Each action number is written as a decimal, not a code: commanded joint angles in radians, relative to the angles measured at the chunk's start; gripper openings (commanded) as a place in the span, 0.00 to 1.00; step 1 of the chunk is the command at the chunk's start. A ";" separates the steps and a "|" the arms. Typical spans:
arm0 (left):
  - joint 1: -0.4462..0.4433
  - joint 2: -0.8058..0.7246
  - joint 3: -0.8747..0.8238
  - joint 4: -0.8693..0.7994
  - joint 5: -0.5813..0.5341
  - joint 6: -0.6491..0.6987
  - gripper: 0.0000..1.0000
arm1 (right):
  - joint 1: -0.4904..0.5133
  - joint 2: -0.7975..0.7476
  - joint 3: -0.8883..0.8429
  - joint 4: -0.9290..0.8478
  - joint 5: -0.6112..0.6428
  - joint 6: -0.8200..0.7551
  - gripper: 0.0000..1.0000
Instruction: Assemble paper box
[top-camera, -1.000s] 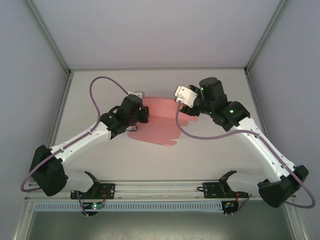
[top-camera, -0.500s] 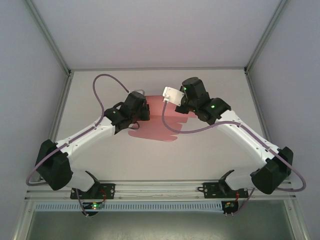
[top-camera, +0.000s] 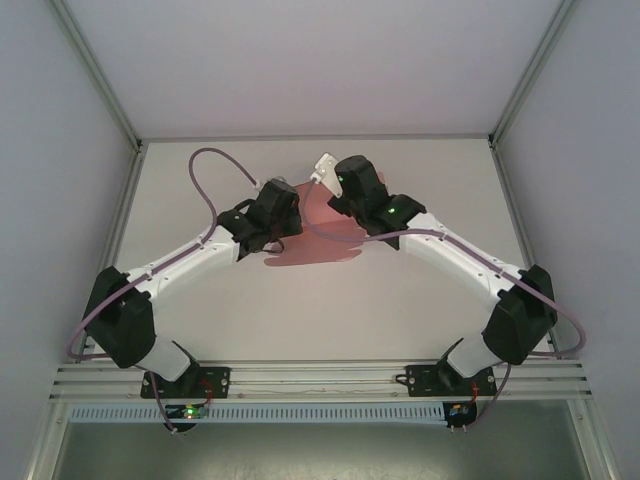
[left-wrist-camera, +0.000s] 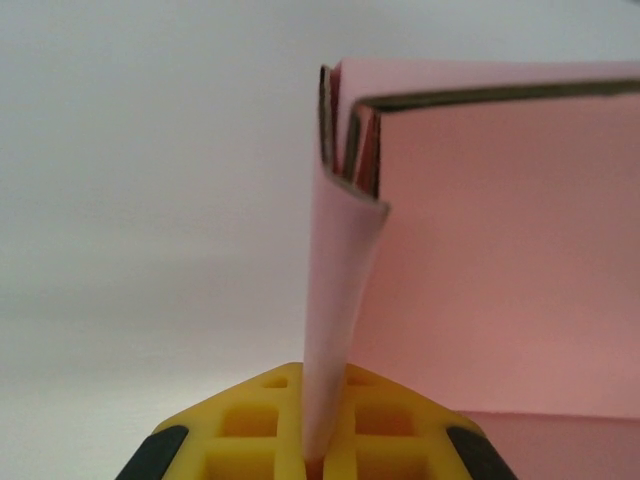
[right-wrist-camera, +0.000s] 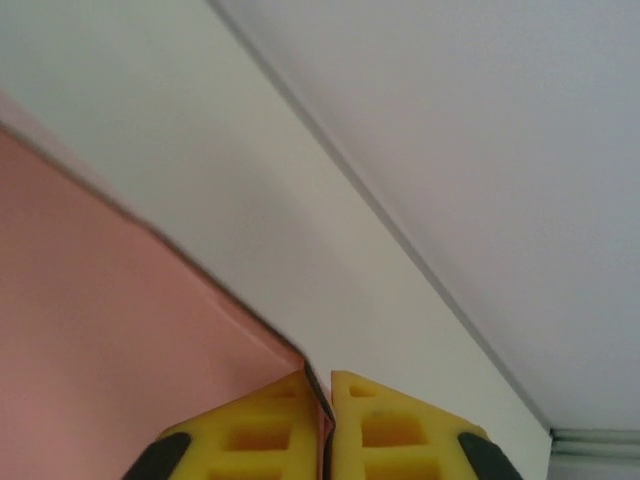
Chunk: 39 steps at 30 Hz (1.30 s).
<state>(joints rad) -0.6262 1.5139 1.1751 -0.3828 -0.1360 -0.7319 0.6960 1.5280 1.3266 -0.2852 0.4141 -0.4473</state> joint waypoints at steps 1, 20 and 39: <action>-0.007 0.003 0.044 0.048 -0.025 -0.024 0.00 | 0.024 0.027 -0.012 0.074 0.020 0.151 0.16; -0.006 -0.131 -0.109 0.166 -0.073 0.118 0.00 | -0.175 -0.430 -0.169 0.004 -0.238 0.359 0.80; -0.005 -0.182 -0.187 0.279 0.029 0.153 0.00 | -0.242 -0.261 -0.207 0.034 -0.719 0.385 0.90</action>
<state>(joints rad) -0.6281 1.3567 0.9974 -0.1947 -0.1509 -0.6014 0.4477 1.2354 1.1385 -0.3202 -0.1753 -0.0807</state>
